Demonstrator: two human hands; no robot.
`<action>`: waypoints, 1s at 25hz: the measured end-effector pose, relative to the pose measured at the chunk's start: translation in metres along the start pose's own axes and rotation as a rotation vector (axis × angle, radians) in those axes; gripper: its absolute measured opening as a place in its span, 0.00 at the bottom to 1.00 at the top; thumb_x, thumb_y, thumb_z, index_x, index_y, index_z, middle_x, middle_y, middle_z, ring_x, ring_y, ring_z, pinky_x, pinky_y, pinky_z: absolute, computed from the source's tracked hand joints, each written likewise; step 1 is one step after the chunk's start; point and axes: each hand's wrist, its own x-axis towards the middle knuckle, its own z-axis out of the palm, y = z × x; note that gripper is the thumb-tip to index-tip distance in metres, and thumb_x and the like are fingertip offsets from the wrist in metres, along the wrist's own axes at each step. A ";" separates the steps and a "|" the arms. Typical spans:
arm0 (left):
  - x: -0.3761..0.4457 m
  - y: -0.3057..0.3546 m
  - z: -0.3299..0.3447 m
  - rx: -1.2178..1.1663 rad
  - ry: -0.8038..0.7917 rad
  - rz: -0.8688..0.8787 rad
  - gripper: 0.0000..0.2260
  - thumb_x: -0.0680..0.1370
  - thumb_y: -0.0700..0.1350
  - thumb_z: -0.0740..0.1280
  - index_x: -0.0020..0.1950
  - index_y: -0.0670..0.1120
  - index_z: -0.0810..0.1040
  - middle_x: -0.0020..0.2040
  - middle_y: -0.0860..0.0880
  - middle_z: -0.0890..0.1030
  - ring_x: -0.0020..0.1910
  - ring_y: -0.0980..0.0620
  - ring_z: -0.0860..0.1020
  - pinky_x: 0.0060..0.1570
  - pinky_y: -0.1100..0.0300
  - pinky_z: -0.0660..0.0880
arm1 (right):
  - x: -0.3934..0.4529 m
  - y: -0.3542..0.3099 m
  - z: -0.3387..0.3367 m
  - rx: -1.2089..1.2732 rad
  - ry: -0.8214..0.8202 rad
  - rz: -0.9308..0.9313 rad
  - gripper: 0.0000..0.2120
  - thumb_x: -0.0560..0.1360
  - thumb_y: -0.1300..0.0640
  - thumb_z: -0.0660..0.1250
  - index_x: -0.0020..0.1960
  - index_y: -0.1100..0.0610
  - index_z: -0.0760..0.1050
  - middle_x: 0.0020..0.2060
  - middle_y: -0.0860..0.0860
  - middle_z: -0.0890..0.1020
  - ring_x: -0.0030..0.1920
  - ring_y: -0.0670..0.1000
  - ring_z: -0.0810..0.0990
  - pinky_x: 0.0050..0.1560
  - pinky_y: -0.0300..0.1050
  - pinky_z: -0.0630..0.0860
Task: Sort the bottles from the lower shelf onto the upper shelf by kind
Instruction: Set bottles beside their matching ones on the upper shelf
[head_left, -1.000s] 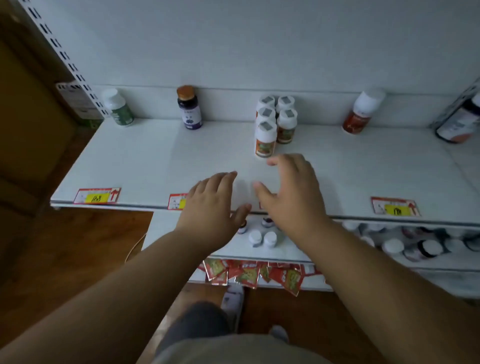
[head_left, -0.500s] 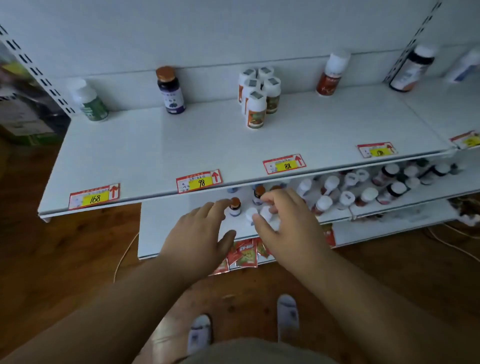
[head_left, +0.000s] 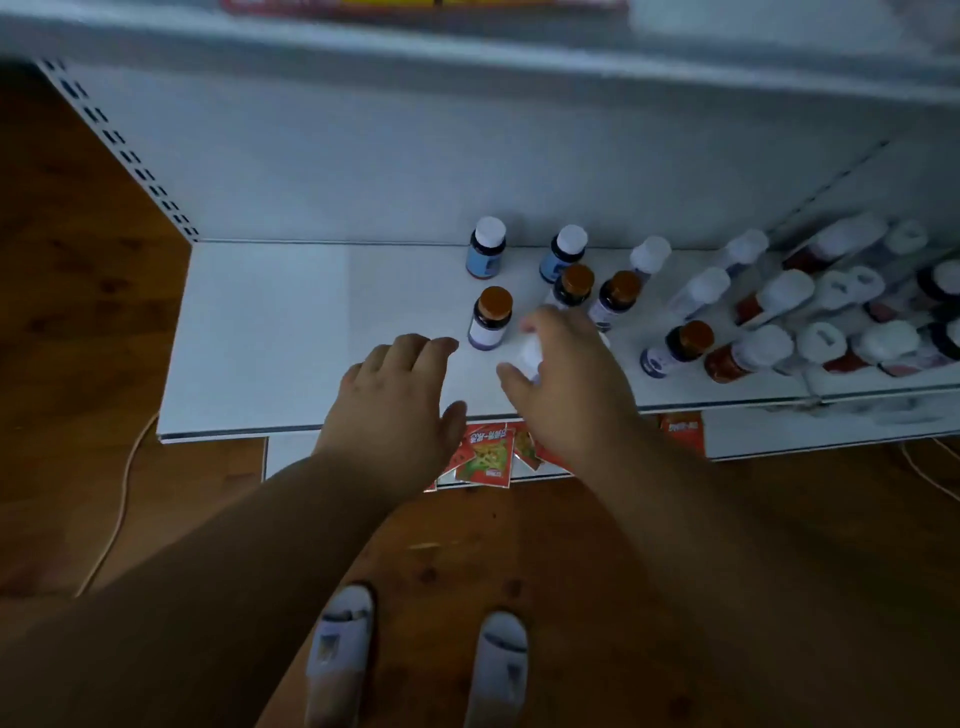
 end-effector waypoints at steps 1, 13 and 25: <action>0.006 -0.005 0.017 -0.018 0.009 -0.022 0.27 0.78 0.55 0.64 0.75 0.50 0.62 0.72 0.47 0.69 0.69 0.44 0.69 0.66 0.49 0.68 | 0.020 0.008 0.011 -0.021 0.002 0.009 0.23 0.77 0.50 0.69 0.69 0.53 0.67 0.64 0.54 0.73 0.60 0.55 0.77 0.54 0.42 0.71; 0.034 -0.032 0.111 -0.270 0.136 -0.190 0.27 0.79 0.55 0.64 0.75 0.52 0.61 0.73 0.51 0.67 0.70 0.49 0.68 0.68 0.50 0.68 | 0.116 0.020 0.119 -0.152 0.094 0.025 0.27 0.79 0.49 0.66 0.73 0.52 0.59 0.63 0.57 0.71 0.59 0.58 0.76 0.52 0.48 0.73; -0.078 0.016 -0.013 -0.558 0.169 -0.384 0.31 0.75 0.65 0.57 0.74 0.53 0.62 0.72 0.52 0.68 0.69 0.53 0.69 0.62 0.54 0.72 | -0.021 -0.034 -0.002 0.849 -0.080 0.168 0.28 0.64 0.46 0.80 0.58 0.46 0.69 0.53 0.47 0.82 0.54 0.49 0.82 0.59 0.56 0.79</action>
